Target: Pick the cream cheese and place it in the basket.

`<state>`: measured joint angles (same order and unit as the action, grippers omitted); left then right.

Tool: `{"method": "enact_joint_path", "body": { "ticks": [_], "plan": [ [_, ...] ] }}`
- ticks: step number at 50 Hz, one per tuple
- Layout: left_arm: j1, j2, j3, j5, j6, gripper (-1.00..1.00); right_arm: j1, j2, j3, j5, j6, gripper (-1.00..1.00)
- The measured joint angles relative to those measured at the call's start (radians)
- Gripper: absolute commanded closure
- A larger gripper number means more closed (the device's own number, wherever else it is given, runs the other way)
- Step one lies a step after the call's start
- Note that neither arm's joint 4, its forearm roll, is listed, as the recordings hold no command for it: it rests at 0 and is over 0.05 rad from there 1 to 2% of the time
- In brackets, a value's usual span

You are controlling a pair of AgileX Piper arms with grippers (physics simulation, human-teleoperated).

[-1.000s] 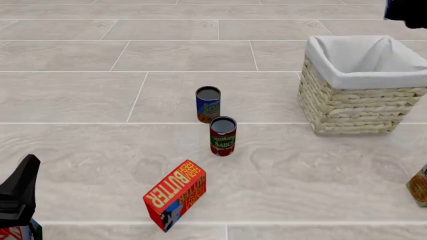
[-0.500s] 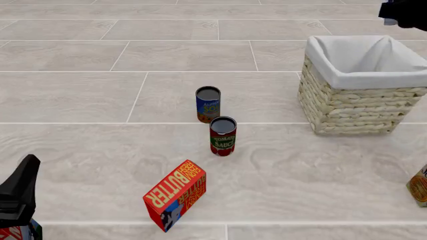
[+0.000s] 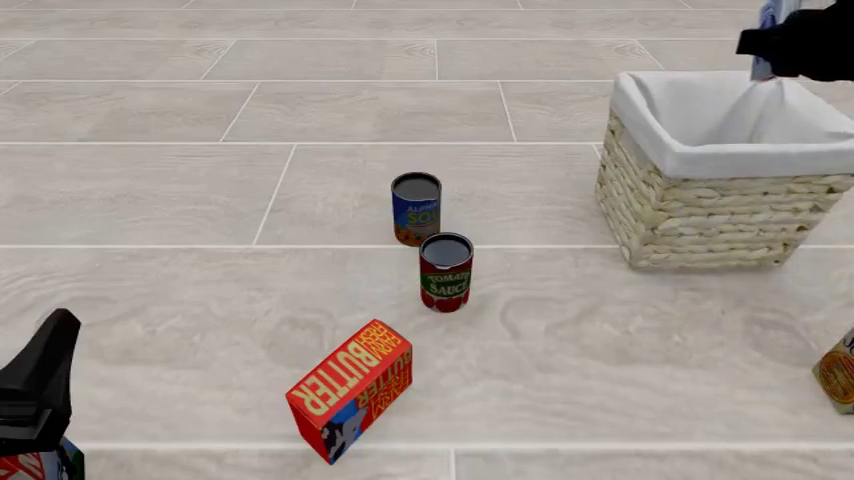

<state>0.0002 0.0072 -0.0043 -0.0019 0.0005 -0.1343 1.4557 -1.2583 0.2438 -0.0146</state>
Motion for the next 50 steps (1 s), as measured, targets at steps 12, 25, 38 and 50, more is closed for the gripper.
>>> {"method": "enact_joint_path", "body": {
  "ticks": [12,25,38,50],
  "plan": [
    [0.000,0.000,0.000,0.000,0.000,-1.00,-0.017,0.067,-0.058,0.047,0.016,1.00],
    [0.000,0.000,0.000,0.000,0.000,-1.00,-0.044,0.133,-0.119,0.108,0.042,1.00],
    [0.000,0.000,0.000,0.000,0.000,-1.00,-0.099,0.207,-0.244,0.200,0.053,1.00],
    [0.000,0.000,0.000,0.000,0.000,-1.00,-0.150,0.271,-0.336,0.290,0.012,1.00]
  ]
}}
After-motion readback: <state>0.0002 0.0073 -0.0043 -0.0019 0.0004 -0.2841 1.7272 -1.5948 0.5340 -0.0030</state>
